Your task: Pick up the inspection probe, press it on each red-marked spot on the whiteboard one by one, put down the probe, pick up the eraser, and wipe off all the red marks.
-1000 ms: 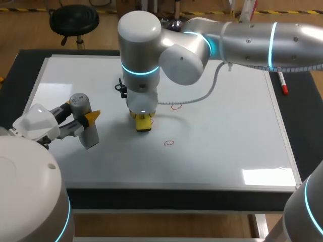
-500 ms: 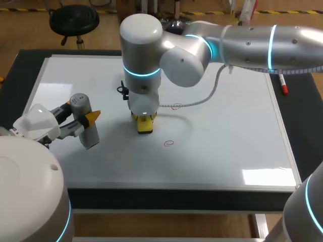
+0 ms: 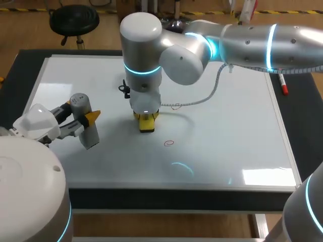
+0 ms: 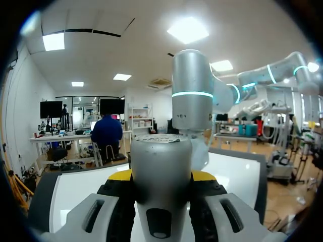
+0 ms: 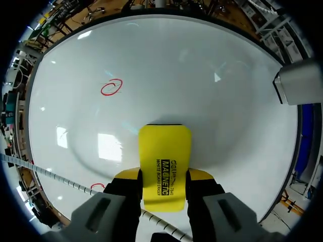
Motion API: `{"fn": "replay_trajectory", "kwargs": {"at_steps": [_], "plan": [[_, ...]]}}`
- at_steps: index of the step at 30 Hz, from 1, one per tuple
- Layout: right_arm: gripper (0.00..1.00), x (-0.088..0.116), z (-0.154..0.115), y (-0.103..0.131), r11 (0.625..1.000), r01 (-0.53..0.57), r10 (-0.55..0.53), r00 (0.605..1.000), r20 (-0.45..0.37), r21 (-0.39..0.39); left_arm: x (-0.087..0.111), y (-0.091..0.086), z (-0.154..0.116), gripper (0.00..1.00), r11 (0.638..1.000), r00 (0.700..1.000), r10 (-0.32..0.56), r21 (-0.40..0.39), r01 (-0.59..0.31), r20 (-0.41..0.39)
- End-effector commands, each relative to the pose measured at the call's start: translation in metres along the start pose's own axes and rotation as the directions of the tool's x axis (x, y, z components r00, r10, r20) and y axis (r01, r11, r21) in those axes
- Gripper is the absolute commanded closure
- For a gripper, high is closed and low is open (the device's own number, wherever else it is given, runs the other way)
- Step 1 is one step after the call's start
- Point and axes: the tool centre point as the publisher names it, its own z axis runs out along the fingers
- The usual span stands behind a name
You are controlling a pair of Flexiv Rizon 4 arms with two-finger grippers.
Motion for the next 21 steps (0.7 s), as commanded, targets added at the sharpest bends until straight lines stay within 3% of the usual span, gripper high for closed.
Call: {"fn": "replay_trajectory", "kwargs": {"at_steps": [1,21], "plan": [[1.00,0.013,0.004,-0.002,1.000,-0.014,0.014,1.000,-0.004,-0.001,0.001,-0.001,0.003,1.00,1.000,1.000,0.002,-0.003,-0.002,0.009],[1.00,0.046,-0.007,-0.007,0.997,-0.077,0.078,0.997,-0.012,0.013,0.001,-0.001,0.003,1.00,1.000,1.000,0.002,-0.003,-0.002,0.009]]}}
